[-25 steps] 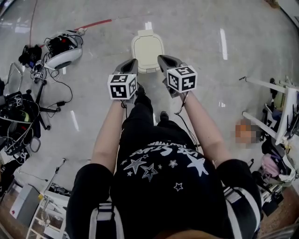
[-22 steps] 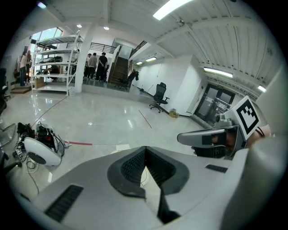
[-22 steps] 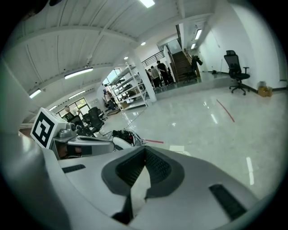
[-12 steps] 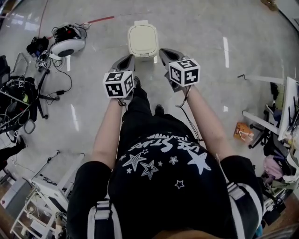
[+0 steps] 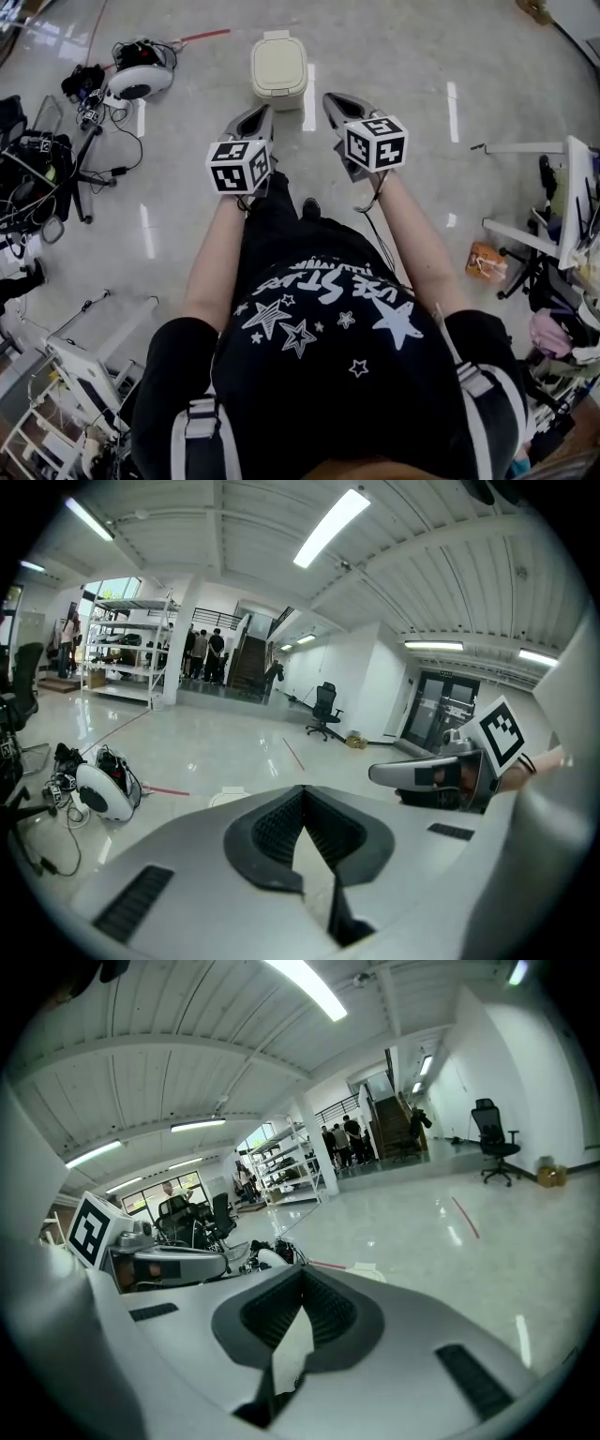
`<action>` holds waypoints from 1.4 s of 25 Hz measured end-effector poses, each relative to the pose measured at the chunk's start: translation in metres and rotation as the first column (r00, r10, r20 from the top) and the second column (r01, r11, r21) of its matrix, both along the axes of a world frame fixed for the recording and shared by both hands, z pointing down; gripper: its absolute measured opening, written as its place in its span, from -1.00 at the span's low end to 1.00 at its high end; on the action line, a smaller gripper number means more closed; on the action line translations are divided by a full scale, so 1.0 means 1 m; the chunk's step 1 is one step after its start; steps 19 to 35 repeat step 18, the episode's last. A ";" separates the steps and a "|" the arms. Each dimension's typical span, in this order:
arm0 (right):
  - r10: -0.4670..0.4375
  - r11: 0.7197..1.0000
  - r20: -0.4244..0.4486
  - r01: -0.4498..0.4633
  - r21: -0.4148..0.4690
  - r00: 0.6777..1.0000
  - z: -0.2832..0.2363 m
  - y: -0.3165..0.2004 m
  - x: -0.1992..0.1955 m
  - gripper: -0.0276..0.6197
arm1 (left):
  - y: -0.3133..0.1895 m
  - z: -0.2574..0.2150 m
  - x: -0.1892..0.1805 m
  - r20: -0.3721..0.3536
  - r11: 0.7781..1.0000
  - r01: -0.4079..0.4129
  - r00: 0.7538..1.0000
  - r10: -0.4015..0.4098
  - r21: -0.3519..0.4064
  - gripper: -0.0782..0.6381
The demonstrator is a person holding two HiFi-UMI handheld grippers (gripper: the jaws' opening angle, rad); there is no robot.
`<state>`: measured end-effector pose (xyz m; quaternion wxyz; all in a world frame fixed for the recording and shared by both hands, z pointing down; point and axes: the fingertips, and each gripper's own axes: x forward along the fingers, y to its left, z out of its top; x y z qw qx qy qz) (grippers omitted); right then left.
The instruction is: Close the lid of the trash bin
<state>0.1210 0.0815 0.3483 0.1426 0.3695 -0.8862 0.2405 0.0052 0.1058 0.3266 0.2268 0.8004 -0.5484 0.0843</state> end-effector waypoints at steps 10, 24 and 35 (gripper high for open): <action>-0.034 0.993 0.009 0.033 0.112 0.999 -0.033 0.032 0.020 -0.93 | 0.041 -0.045 0.026 -0.011 0.992 -0.002 1.000 0.003 0.127 -0.75; -0.020 0.988 0.008 0.019 0.153 1.000 -0.059 0.048 -0.004 -0.93 | 0.059 -0.071 -0.001 -0.013 0.986 -0.015 1.000 0.017 0.164 -0.75; -0.020 0.988 0.008 0.019 0.153 1.000 -0.059 0.048 -0.004 -0.93 | 0.059 -0.071 -0.001 -0.013 0.986 -0.015 1.000 0.017 0.164 -0.75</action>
